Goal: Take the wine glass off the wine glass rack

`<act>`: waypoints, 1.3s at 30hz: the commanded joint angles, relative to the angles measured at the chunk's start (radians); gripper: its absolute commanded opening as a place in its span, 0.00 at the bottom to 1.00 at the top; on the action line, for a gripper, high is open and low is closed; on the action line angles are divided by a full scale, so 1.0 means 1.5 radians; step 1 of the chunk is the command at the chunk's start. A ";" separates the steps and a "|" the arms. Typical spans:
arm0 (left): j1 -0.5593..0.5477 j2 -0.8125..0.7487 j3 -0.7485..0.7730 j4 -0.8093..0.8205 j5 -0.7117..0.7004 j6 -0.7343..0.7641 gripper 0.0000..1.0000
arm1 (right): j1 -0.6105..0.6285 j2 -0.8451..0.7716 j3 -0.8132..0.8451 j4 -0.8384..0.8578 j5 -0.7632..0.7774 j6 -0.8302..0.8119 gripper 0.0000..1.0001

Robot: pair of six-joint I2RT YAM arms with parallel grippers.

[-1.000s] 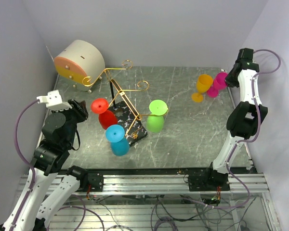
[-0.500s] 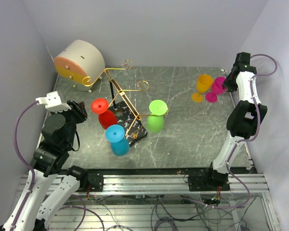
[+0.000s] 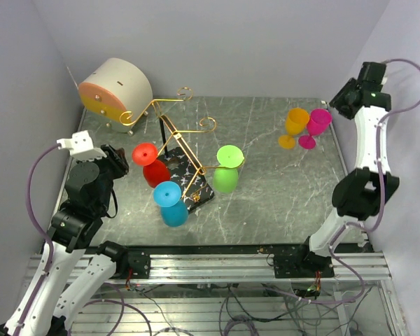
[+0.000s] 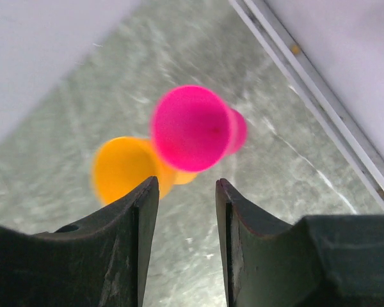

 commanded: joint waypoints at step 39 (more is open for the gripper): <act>0.001 -0.025 -0.008 -0.023 -0.101 -0.039 0.51 | 0.714 0.058 0.103 0.182 -0.445 0.086 0.32</act>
